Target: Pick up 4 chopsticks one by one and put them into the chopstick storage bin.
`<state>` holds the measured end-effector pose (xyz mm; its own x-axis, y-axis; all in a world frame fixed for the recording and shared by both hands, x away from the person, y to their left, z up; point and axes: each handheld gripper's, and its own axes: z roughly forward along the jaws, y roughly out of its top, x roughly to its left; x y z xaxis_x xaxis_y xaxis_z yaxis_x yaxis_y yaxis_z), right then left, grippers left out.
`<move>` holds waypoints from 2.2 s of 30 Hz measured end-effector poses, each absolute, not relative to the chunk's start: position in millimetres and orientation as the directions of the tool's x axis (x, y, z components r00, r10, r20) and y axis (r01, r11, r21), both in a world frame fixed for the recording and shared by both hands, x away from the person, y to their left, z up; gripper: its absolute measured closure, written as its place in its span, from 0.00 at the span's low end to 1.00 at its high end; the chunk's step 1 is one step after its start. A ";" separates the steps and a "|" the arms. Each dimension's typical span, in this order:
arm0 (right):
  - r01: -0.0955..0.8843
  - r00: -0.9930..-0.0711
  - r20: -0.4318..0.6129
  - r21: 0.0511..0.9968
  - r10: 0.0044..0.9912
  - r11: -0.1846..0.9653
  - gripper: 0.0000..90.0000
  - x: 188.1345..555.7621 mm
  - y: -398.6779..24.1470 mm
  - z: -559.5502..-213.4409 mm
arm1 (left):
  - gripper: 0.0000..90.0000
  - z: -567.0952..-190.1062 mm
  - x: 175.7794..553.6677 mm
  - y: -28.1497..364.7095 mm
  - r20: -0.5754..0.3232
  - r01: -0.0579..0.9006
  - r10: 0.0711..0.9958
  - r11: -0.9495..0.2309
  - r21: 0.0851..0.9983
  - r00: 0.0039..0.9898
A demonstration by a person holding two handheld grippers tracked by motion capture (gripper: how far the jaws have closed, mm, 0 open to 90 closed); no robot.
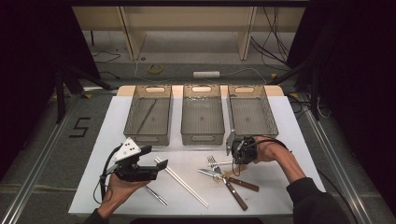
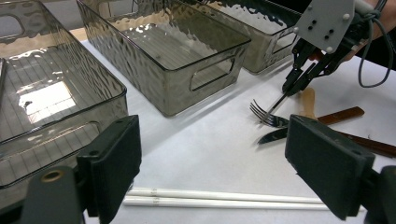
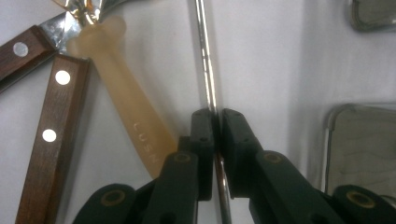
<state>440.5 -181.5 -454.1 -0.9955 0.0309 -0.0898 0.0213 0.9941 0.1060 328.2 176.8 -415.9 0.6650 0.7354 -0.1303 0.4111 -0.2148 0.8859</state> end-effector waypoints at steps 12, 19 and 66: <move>-0.023 -0.991 -0.131 0.134 -0.005 0.991 0.97 434.1 -183.8 -445.8 | 0.20 -417.5 329.2 174.7 -0.134 0.420 0.728 -0.226 0.879 0.672; -0.037 -0.985 -0.175 0.160 -0.009 0.986 0.97 427.7 -183.3 -427.8 | 0.20 -417.0 328.7 169.1 -0.128 0.409 0.712 -0.238 0.881 0.691; -0.235 -0.944 -0.285 0.235 -0.165 0.943 0.97 380.5 -130.4 -386.6 | 0.32 -420.8 341.9 91.9 0.014 0.315 0.552 -0.497 0.809 0.833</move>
